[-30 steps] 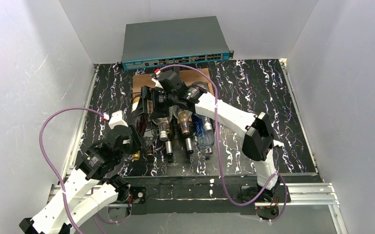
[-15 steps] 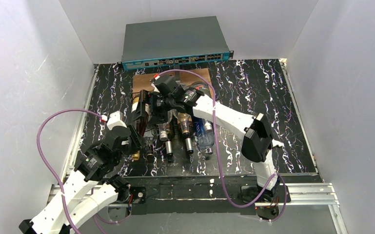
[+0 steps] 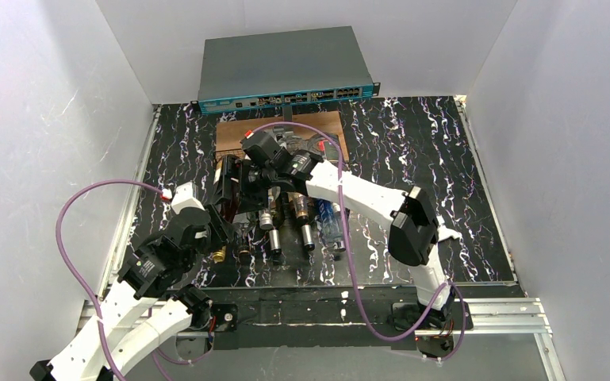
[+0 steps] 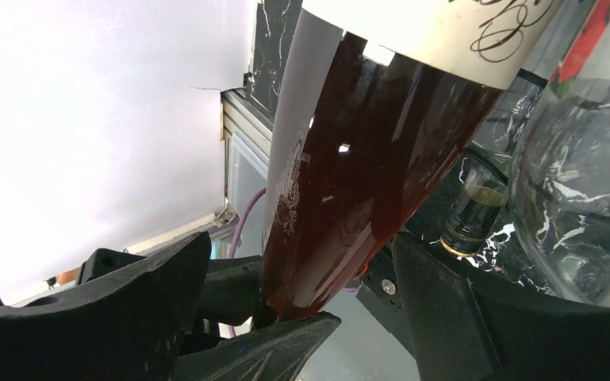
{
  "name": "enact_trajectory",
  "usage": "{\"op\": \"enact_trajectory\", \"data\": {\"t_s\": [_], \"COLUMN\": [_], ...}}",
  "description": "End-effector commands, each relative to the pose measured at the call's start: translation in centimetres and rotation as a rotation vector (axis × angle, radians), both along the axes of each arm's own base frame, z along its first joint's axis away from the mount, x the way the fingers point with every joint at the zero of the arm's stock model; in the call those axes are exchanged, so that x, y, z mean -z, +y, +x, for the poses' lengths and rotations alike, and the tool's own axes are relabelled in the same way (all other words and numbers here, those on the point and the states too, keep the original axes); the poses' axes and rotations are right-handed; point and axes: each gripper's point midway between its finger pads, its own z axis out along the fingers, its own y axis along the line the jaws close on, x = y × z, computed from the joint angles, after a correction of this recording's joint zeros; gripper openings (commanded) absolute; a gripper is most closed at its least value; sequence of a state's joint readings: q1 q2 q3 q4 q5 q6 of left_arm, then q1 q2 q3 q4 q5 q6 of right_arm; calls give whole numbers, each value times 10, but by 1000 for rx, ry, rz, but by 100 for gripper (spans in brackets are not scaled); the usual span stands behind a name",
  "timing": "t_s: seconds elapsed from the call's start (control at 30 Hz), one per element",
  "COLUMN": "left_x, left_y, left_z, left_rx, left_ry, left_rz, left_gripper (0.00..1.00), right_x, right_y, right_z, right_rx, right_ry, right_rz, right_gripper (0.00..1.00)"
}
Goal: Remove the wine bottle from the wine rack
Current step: Pick up the wine bottle from the wine rack.
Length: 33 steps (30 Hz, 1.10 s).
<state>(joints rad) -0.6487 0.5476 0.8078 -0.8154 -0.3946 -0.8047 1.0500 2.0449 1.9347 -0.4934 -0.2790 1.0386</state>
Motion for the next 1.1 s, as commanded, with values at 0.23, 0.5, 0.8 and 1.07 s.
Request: {"op": "enact_trajectory", "data": {"t_s": [0.23,0.5,0.8,1.07], "left_x": [-66,-79,-91,-97], "left_y": [21,19,12,12], "left_z": [27,25,25,24], "left_rx": [-169,-148,-117,-105], "left_ry": [-263,-285,-288,-293], "left_rz": [-78,-96,-118,-118], "left_gripper": [0,0,0,0], "right_x": [13,14,15,14], "right_y": [11,12,12,13], "right_z": [10,11,10,9], "right_rx": [45,47,43,36], "right_ry": [0,-18,-35,-36], "right_rz": [-27,-36,-37,-29], "right_gripper": [91,90,92,94]}}
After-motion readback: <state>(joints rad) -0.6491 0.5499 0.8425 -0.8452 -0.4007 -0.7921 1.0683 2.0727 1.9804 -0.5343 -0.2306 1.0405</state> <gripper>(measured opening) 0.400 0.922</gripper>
